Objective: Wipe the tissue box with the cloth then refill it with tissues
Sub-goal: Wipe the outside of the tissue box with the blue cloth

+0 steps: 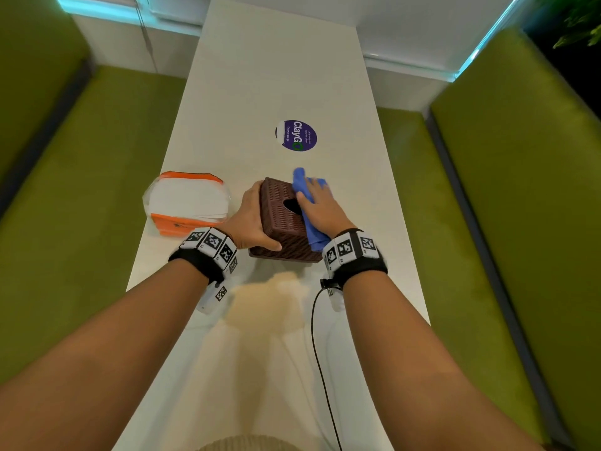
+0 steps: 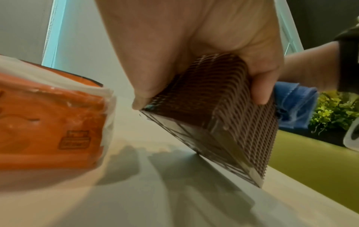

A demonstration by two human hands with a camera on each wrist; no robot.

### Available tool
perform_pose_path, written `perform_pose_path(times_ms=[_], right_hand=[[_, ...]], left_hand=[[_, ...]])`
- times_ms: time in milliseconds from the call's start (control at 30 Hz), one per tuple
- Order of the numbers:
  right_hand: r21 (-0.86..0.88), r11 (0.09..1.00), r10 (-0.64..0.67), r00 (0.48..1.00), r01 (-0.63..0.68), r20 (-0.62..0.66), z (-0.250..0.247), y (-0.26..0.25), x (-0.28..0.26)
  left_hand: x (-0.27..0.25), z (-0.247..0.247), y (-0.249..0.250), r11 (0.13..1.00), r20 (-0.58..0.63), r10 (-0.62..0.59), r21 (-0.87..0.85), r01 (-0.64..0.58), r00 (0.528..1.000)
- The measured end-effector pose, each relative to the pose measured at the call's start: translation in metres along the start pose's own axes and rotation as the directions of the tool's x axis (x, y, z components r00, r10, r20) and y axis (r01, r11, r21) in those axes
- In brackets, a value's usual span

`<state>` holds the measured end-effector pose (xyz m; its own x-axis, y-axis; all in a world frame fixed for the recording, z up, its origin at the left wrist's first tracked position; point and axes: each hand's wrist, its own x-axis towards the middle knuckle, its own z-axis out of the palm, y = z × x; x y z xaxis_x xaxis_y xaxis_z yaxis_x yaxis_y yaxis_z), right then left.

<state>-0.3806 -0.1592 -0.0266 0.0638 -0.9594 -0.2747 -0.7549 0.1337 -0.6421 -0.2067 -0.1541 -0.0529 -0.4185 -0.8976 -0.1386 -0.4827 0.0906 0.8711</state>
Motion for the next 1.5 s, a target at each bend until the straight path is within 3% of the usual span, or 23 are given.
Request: perform_pose_path(times_ms=[133,200,367,467,533,600,667,800,867,1000,1067,1167,1233,1333,1500], right_hand=[[0.311,0.944,-0.153,0.983,0.113,0.107,0.008,-0.021,-0.015],[0.338,0.934,-0.154,0.984,0.117,0.086,0.014,-0.011,-0.018],[0.034,0.997,0.078,0.994,-0.076,-0.077,0.002,0.003,-0.007],[-0.002,0.961,0.277,0.96,-0.278,-0.045,-0.007,0.0,0.005],[-0.03,0.969,0.246,0.969,-0.246,0.013,-0.007,-0.013,0.008],[-0.022,0.994,0.105,0.991,-0.104,0.087,-0.007,-0.03,0.005],[0.099,0.995,0.012,0.99,-0.027,0.143,-0.007,-0.039,0.001],[0.377,0.926,-0.075,0.981,0.002,0.18,-0.008,-0.033,-0.01],[0.432,0.902,-0.067,0.982,-0.017,0.178,-0.012,-0.028,-0.017],[0.599,0.8,0.028,0.999,-0.045,0.038,-0.015,-0.018,-0.025],[0.524,0.851,0.065,0.998,-0.046,-0.019,-0.015,-0.022,-0.024],[0.125,0.992,0.033,0.995,-0.02,-0.098,-0.001,-0.038,-0.025],[-0.081,0.995,-0.061,0.991,0.052,-0.123,0.014,-0.048,-0.03],[-0.12,0.974,-0.201,0.978,0.194,-0.054,0.018,-0.045,-0.037],[-0.104,0.994,0.039,0.999,-0.041,-0.03,-0.009,-0.023,-0.02]], left_hand=[[0.006,-0.002,0.001,0.999,-0.017,0.003,-0.052,-0.004,1.0],[0.006,-0.005,0.001,0.996,-0.007,-0.014,-0.086,0.014,1.0],[0.007,-0.01,0.004,0.99,0.014,-0.045,-0.132,0.047,0.999],[0.008,-0.009,0.006,0.994,0.011,-0.062,-0.094,0.063,0.998],[0.011,-0.008,0.002,0.993,0.024,-0.086,-0.073,0.087,0.996],[0.015,-0.01,-0.004,0.992,0.037,-0.116,-0.037,0.117,0.993],[0.017,-0.013,-0.002,0.988,0.048,-0.14,-0.056,0.143,0.989],[0.014,-0.015,0.011,0.963,0.138,-0.156,-0.201,0.182,0.978],[0.012,-0.014,0.013,0.949,0.164,-0.179,-0.232,0.214,0.97],[0.013,-0.014,0.005,0.956,0.154,-0.144,-0.233,0.178,0.977],[0.012,-0.013,0.007,0.948,0.145,-0.169,-0.248,0.201,0.975],[0.014,-0.008,0.01,0.936,0.154,-0.195,-0.265,0.231,0.969],[0.015,-0.007,0.008,0.945,0.177,-0.221,-0.206,0.256,0.959],[0.011,-0.009,0.007,0.942,0.178,-0.228,-0.208,0.263,0.957],[0.008,-0.01,0.004,0.933,0.172,-0.184,-0.28,0.227,0.968]])
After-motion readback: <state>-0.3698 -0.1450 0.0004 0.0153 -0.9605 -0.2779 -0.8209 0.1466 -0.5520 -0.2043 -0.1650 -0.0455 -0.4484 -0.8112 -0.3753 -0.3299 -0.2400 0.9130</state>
